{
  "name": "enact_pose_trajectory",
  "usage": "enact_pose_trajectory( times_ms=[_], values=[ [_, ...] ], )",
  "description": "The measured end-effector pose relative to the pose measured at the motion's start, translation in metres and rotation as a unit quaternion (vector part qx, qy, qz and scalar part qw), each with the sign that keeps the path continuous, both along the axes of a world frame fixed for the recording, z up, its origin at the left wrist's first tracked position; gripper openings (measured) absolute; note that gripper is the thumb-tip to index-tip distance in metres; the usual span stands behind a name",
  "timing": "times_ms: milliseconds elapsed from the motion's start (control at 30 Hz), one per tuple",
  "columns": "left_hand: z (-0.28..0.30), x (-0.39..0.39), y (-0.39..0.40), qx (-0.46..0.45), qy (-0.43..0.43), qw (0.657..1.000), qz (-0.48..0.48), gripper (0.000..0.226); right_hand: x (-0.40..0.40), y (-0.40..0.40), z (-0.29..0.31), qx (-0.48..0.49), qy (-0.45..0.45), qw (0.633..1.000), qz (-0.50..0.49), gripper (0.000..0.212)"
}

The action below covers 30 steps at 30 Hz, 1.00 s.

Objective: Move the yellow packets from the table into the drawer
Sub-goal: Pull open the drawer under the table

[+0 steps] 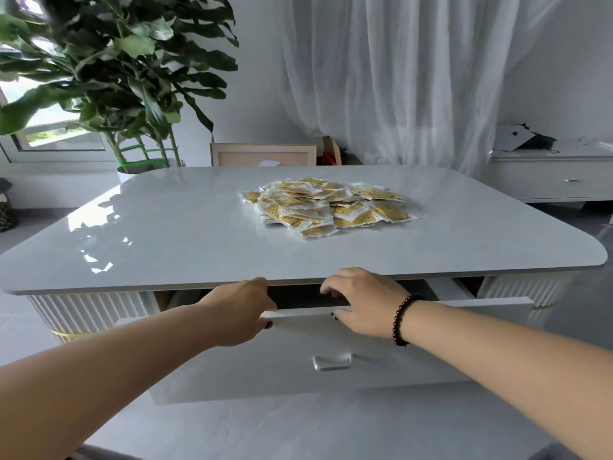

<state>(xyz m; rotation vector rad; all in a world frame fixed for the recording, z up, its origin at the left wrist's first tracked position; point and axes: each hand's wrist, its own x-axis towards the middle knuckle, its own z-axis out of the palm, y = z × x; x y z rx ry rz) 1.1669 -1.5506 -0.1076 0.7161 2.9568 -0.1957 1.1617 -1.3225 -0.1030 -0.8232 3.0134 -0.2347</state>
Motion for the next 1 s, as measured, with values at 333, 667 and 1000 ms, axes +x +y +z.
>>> enact_pose_trajectory(
  times_ms=[333, 667, 1000],
  values=[
    [0.004, -0.004, 0.002, 0.069, -0.060, 0.996, 0.017, 0.039, -0.009, 0.020, 0.003, -0.003, -0.146, 0.989, -0.014, 0.014],
    [-0.006, -0.025, 0.007, 0.228, 0.006, 0.973, 0.045, 0.021, -0.018, 0.023, 0.015, -0.043, -0.368, 0.929, -0.020, 0.015],
    [0.007, -0.057, 0.012, 0.295, -0.006, 0.951, 0.088, 0.014, -0.030, 0.018, 0.012, -0.060, -0.506, 0.861, -0.011, 0.029]
  ],
)
